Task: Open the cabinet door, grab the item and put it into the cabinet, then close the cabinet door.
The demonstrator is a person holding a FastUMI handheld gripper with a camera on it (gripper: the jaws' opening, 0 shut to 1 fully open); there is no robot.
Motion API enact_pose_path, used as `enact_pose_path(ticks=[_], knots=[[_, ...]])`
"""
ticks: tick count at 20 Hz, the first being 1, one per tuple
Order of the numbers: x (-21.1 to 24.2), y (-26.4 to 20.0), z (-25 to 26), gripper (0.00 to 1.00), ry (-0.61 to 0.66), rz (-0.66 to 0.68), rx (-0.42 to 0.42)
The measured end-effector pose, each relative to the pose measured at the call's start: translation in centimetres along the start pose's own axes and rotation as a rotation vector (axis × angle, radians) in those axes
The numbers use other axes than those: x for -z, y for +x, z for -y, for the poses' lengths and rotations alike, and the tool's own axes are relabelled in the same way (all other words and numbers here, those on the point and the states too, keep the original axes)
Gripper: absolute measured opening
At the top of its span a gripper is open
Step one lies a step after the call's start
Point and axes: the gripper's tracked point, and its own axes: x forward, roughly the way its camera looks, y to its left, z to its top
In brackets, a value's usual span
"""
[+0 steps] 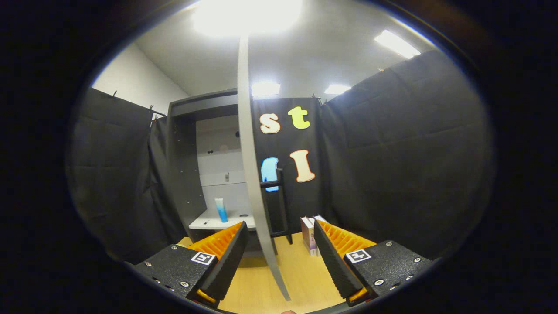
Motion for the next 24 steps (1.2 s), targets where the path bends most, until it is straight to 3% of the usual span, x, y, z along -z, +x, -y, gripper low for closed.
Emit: enact_pose_path(ticks=[8,13,19,24], knots=[[-0.1,3.7,7.2,0.93,0.018,0.017,0.244],[0.7,5.9,6.6,0.93,0.015,-0.018,0.237],[0.9,5.8,6.4,0.92,-0.079,0.001,0.29],[1.2,5.1,3.7,0.91,-0.077,-0.009,0.234]])
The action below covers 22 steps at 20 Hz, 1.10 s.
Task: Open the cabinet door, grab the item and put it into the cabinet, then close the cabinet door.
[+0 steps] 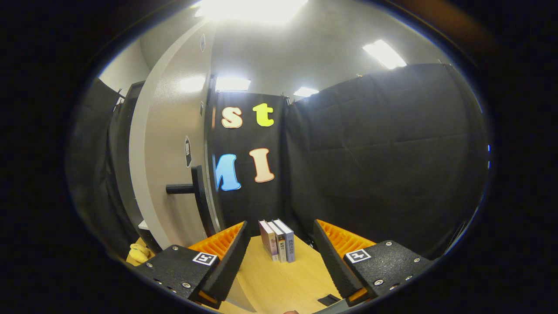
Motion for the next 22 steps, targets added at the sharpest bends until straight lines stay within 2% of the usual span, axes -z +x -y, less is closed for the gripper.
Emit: enact_pose_path(ticks=[16,22], knots=[[0.9,-1.8,-10.1,0.91,-0.003,-0.013,-0.255],[1.0,-1.2,-13.4,0.91,-0.005,-0.006,-0.307]])
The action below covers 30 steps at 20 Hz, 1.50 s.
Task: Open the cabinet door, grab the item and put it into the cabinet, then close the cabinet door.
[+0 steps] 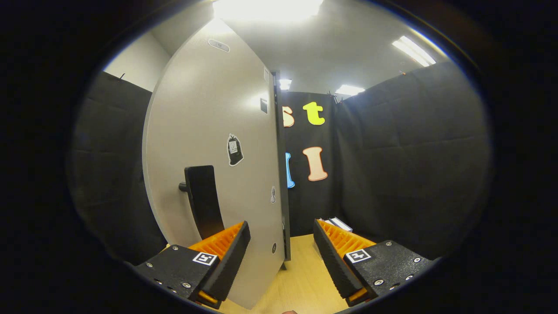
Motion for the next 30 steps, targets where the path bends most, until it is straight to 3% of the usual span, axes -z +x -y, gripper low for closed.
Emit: enact_pose_path(ticks=[15,25,30], knots=[[0.5,5.4,-8.2,0.92,0.044,-0.033,-0.173],[1.4,10.1,-17.4,0.93,0.0,-0.062,-0.294],[1.7,11.6,-18.4,0.91,-0.007,-0.054,-0.258]])
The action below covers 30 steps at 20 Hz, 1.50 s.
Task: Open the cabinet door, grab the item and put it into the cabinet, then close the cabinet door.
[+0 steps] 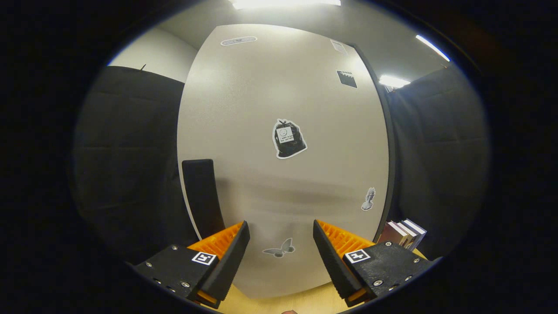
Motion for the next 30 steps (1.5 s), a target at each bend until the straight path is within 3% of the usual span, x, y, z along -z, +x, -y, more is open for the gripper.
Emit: enact_pose_path(ticks=[6,15,30], knots=[[-0.7,-1.1,-0.2,0.92,-0.004,0.024,-0.002],[-1.3,-8.8,0.6,0.93,-0.034,0.087,0.006],[3.2,-19.5,2.0,0.93,0.021,0.078,0.016]])
